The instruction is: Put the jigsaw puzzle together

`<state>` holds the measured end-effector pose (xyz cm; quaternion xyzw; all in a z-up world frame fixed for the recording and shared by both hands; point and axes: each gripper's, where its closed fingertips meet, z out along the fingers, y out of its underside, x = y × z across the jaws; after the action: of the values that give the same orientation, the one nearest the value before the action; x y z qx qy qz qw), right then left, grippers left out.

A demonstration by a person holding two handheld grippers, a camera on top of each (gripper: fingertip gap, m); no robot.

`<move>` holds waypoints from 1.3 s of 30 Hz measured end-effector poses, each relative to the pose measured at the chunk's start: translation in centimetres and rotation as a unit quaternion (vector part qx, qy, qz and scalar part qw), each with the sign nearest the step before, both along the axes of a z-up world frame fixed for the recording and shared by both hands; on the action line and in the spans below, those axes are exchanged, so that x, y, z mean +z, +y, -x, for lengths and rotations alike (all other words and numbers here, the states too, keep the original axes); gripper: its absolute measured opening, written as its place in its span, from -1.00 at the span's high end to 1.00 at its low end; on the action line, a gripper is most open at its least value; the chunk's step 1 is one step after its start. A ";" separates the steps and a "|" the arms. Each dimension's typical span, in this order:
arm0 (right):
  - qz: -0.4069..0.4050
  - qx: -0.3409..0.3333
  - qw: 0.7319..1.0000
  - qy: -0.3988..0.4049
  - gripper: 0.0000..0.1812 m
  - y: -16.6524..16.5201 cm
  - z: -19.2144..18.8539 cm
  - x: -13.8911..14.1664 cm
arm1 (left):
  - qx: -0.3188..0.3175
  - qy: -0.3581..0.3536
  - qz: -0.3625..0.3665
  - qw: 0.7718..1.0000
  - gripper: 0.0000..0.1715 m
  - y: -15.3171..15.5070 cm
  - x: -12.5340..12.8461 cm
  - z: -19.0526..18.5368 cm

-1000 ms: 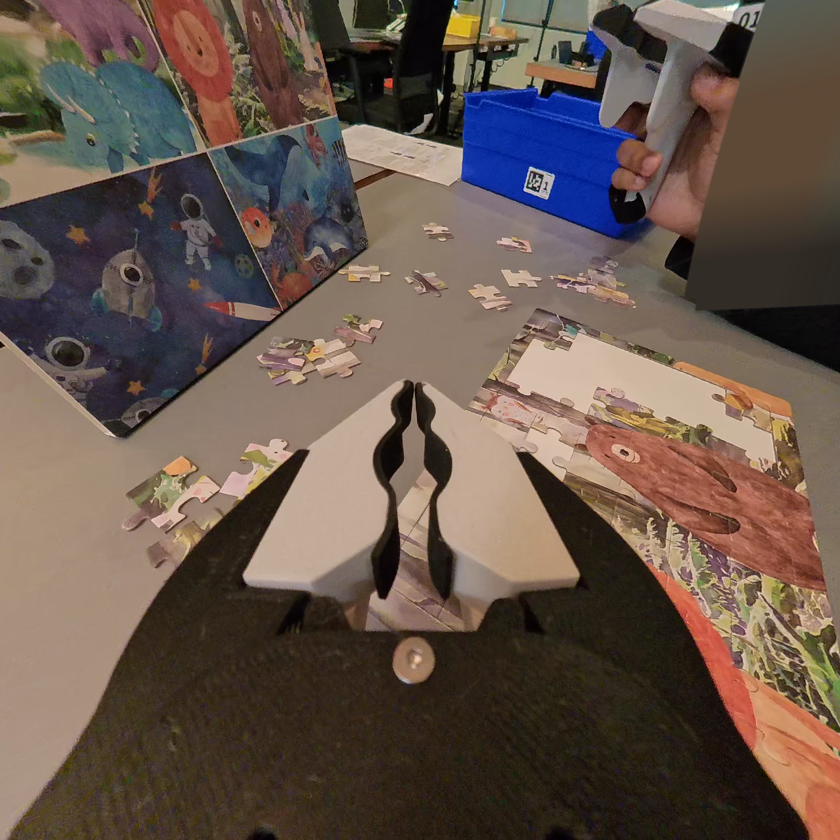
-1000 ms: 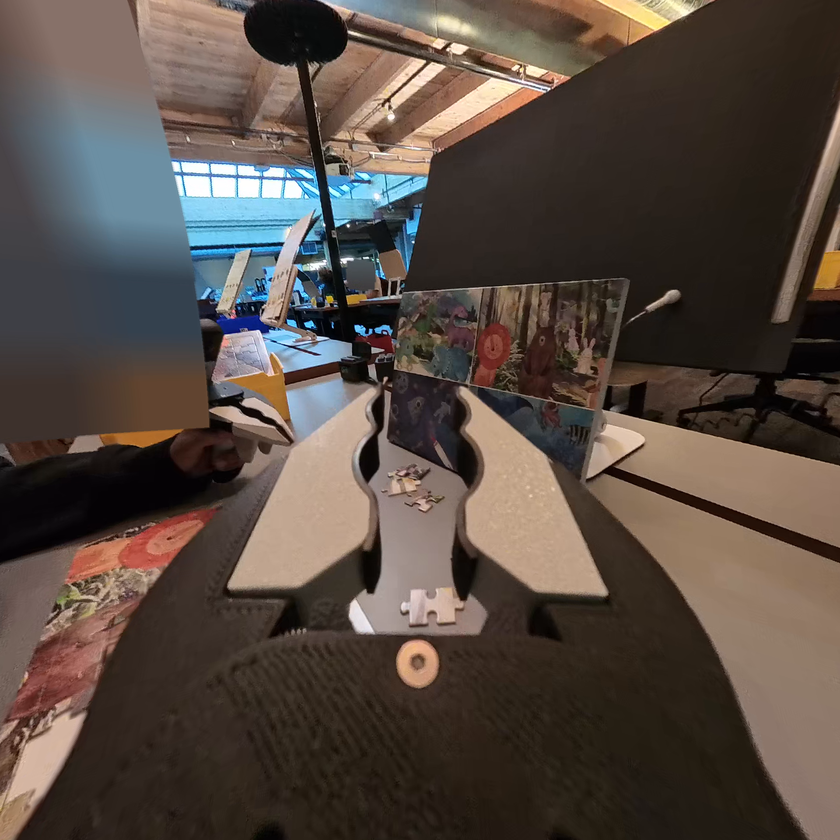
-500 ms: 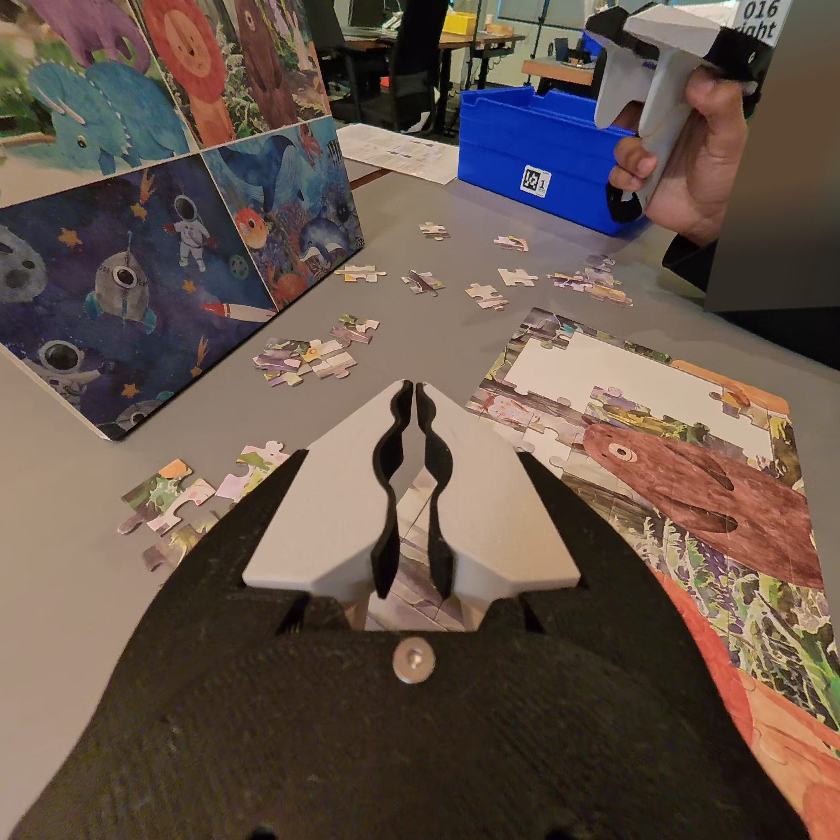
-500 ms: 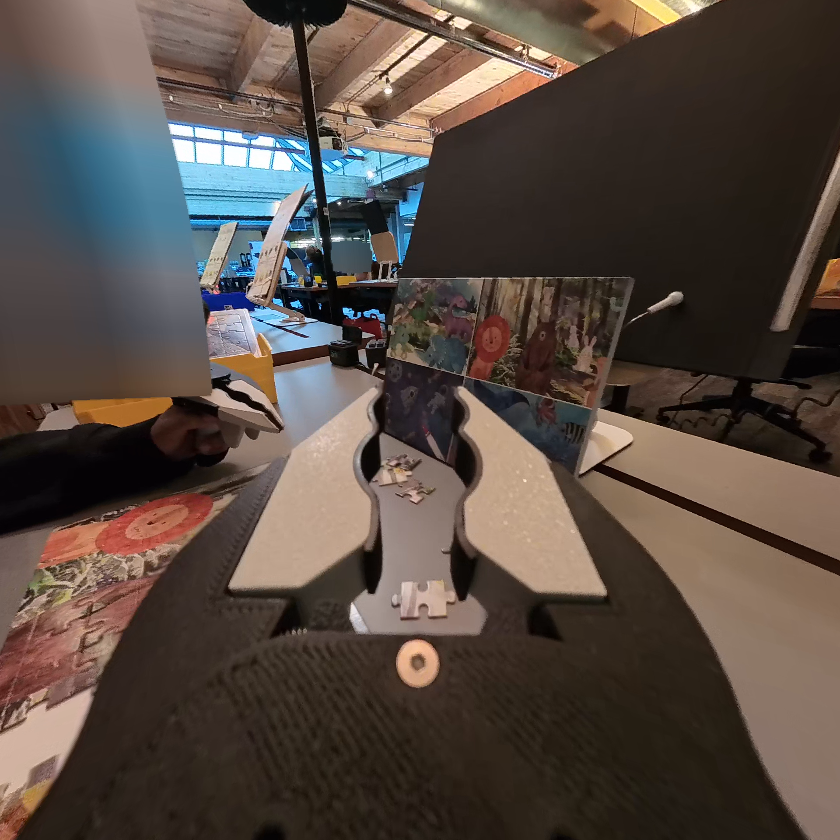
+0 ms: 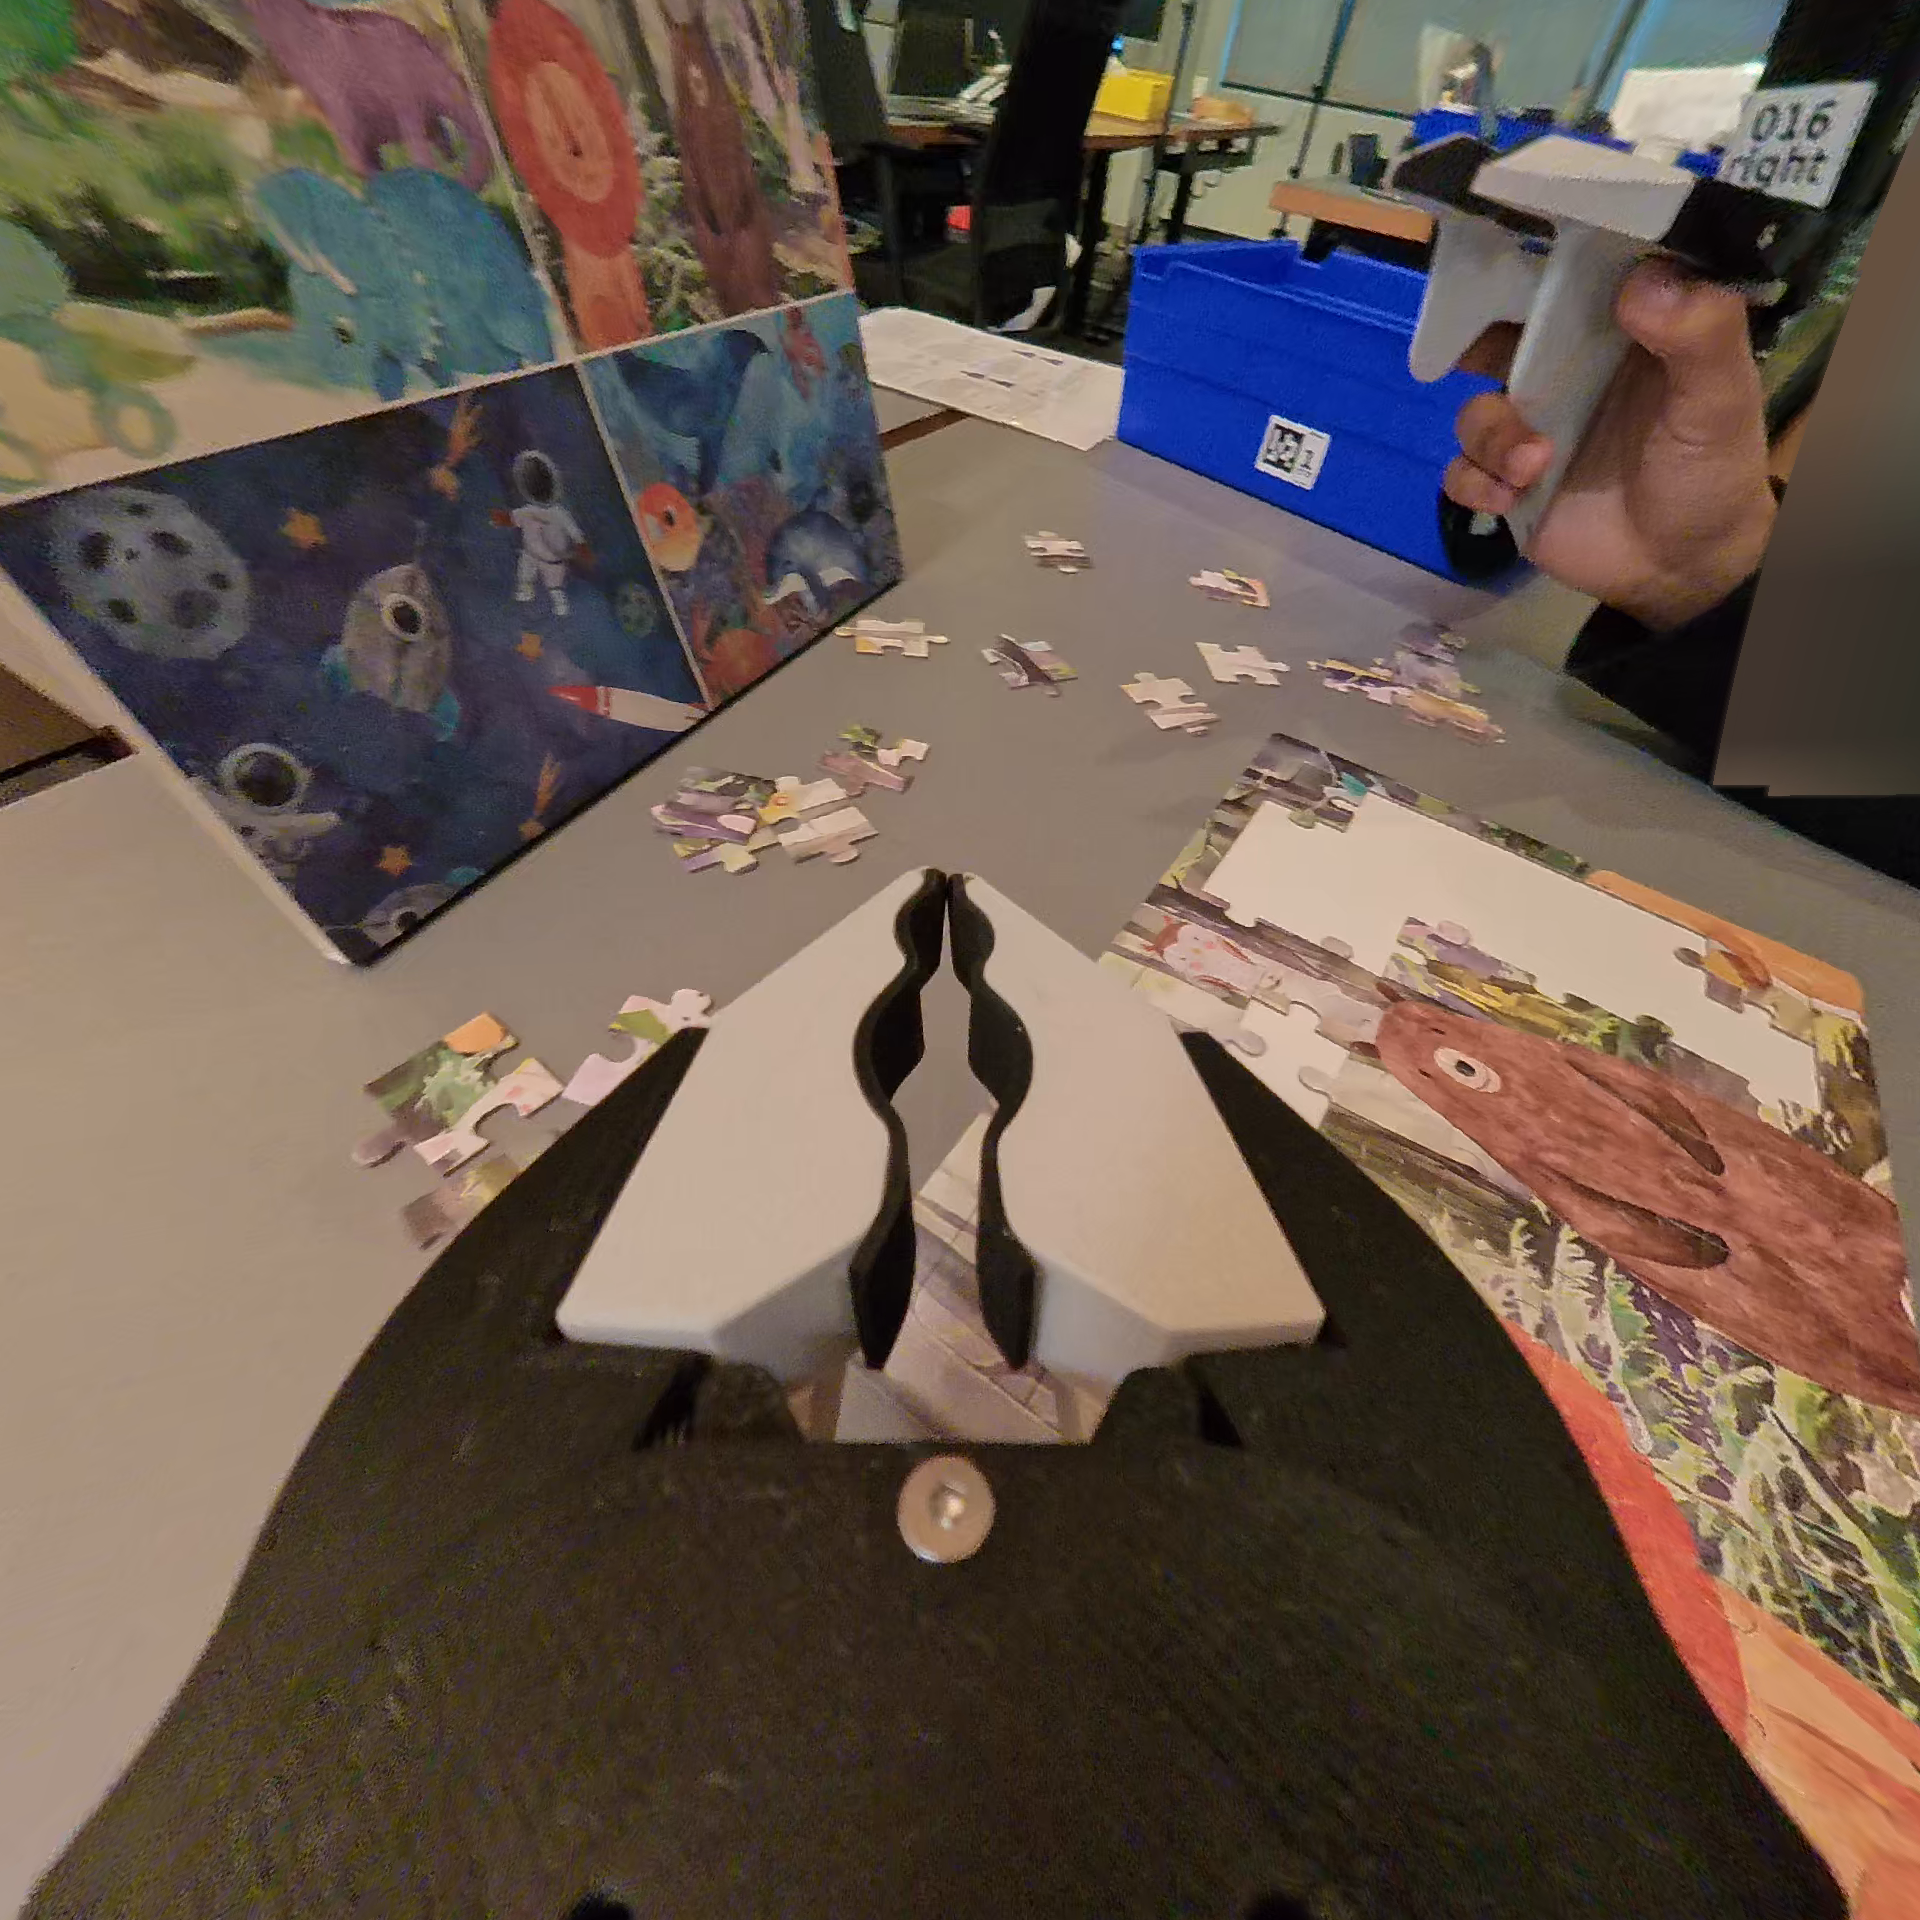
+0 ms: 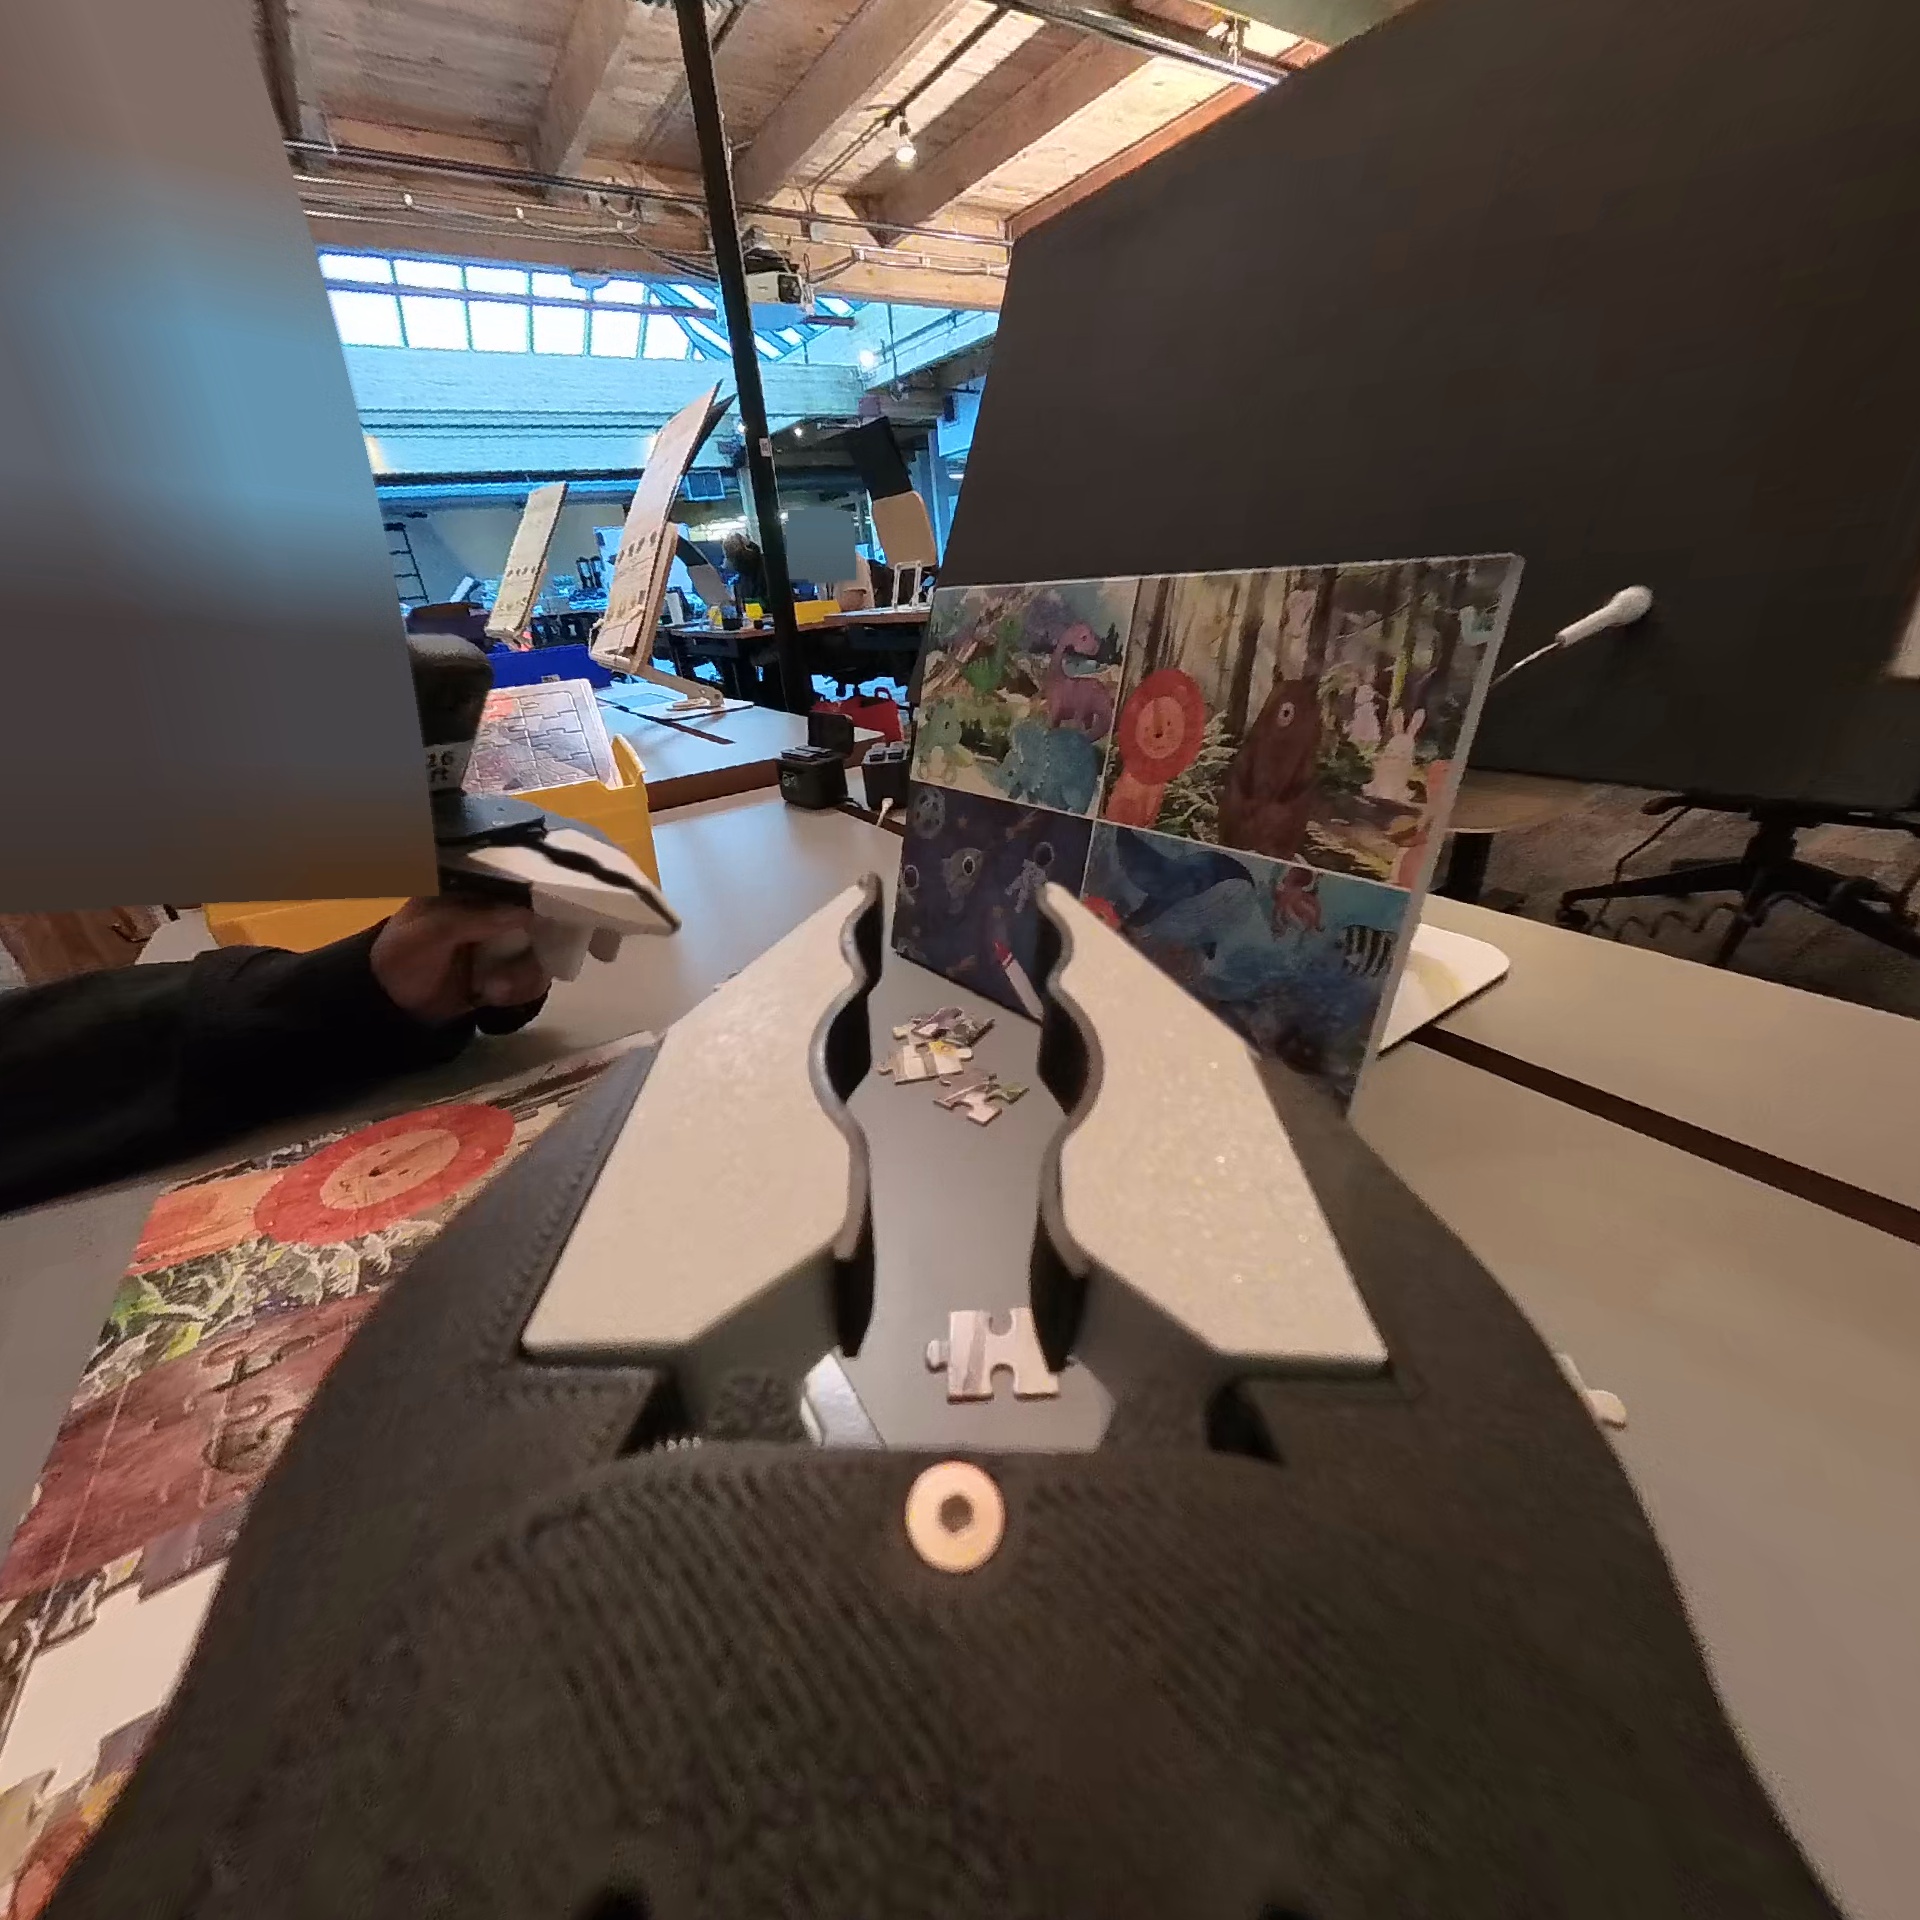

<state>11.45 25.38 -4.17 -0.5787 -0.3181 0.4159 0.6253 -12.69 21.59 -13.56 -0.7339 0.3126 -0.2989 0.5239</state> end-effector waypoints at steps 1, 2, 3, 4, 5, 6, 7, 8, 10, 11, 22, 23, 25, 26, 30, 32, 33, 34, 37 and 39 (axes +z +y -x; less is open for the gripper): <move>0.002 0.001 1.000 -0.003 0.72 0.0 0.2 -0.2 | 0.008 -0.002 -0.001 1.000 1.00 0.2 0.1 0.3; 0.006 0.002 1.000 -0.007 0.72 0.1 0.3 -0.5 | 0.017 -0.007 -0.001 1.000 1.00 0.4 0.3 0.7; 0.010 0.002 1.000 -0.011 0.72 0.3 0.5 -0.9 | 0.025 -0.013 -0.001 1.000 1.00 0.6 0.4 1.1; 0.015 0.004 1.000 -0.015 0.72 0.4 0.6 -1.3 | 0.031 -0.021 0.000 0.999 1.00 0.7 0.6 1.4; 0.021 0.006 1.000 -0.016 0.72 0.5 0.8 -1.7 | 0.035 -0.031 0.002 0.999 1.00 0.8 0.8 1.7; 0.027 0.009 0.999 -0.017 0.72 0.6 0.9 -1.9 | 0.037 -0.043 0.004 0.998 1.00 0.9 1.1 2.0; 0.033 0.013 0.999 -0.016 0.72 0.6 1.0 -2.1 | 0.038 -0.058 0.007 0.998 1.00 0.9 1.3 2.2; 0.036 0.016 0.999 -0.014 0.72 0.6 1.1 -2.2 | 0.037 -0.072 0.010 0.997 1.00 0.9 1.7 2.3; 0.037 0.017 0.999 -0.015 0.72 0.6 1.2 -2.3 | 0.038 -0.094 0.012 0.995 1.00 1.0 2.1 2.6; 0.036 0.014 0.999 -0.019 0.72 0.6 1.2 -2.4 | 0.041 -0.101 0.014 0.994 1.00 1.0 2.2 2.8; 0.049 0.021 0.998 -0.026 0.72 0.7 1.7 -3.3 | 0.123 -0.179 0.015 0.976 0.65 2.6 3.7 6.6; 0.051 0.023 0.998 -0.025 0.72 0.7 1.7 -3.4 | 0.127 -0.186 0.017 0.974 0.62 2.6 3.7 6.8; 0.051 0.025 0.998 -0.025 0.72 0.6 1.8 -3.3 | 0.129 -0.201 0.022 0.971 0.58 2.7 3.9 7.0; 0.047 0.021 0.998 -0.028 0.72 0.6 1.7 -3.2 | 0.128 -0.207 0.024 0.970 0.56 2.7 4.0 7.0; 0.022 -0.006 0.999 -0.042 0.73 0.9 0.6 -2.5 | 0.134 -0.202 0.025 0.970 0.51 2.8 3.8 7.0; 0.008 -0.026 0.998 -0.050 0.74 1.0 -0.2 -1.9 | 0.128 -0.195 0.027 0.972 0.49 2.7 3.8 6.6; -0.001 -0.036 0.998 -0.052 0.74 1.1 -0.6 -1.5 | 0.125 -0.188 0.025 0.974 0.49 2.5 3.8 6.3; -0.009 -0.046 0.998 -0.052 0.75 1.1 -1.1 -1.1 | 0.123 -0.178 0.020 0.976 0.49 2.4 3.8 6.0; -0.033 -0.075 0.995 -0.055 0.77 1.1 -2.4 0.0 | 0.127 -0.126 -0.005 0.984 0.48 2.2 3.8 5.4; -0.044 -0.090 0.994 -0.053 0.78 1.1 -3.1 0.5 | 0.131 -0.089 -0.022 0.987 0.49 2.1 3.6 5.0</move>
<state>14.53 26.48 -3.69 -0.5982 -0.3154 0.3126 0.6670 -17.67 23.68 -9.94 -0.7270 0.1723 -0.2848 0.6006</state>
